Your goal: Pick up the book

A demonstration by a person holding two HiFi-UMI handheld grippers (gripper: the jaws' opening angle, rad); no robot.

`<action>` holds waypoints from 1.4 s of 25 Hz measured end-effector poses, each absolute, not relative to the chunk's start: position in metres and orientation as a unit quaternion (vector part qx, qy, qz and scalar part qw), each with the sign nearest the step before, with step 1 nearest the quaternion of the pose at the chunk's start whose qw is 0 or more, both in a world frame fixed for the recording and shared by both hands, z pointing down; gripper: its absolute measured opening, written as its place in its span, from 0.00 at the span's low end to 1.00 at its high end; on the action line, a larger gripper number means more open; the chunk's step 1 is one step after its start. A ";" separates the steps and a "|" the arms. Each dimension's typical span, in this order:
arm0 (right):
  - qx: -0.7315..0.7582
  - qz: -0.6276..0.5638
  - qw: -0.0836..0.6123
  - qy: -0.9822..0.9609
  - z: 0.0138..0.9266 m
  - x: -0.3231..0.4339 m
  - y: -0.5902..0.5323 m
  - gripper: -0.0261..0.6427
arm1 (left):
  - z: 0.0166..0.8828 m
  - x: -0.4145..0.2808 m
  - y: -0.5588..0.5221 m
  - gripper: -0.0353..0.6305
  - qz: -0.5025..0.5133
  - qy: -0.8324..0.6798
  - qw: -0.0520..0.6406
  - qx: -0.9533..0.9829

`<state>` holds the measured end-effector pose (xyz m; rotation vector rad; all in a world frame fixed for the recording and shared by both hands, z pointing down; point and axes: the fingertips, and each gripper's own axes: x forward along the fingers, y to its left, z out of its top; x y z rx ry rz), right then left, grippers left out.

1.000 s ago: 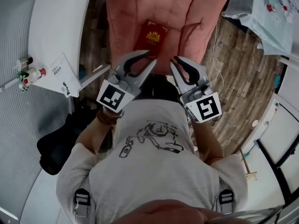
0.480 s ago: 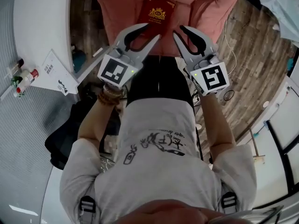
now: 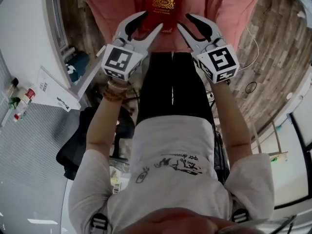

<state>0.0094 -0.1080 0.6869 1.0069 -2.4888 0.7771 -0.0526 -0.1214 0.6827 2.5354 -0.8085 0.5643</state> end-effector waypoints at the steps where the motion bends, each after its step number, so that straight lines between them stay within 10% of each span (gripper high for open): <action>1: 0.355 0.283 0.174 -0.874 0.703 0.009 -0.108 0.25 | 0.698 -0.056 -0.123 0.35 0.206 -0.292 0.217 0.908; 35: 0.364 0.413 0.209 -0.808 0.976 -0.016 -0.106 0.35 | 0.976 -0.101 -0.156 0.76 0.289 -0.292 0.422 0.808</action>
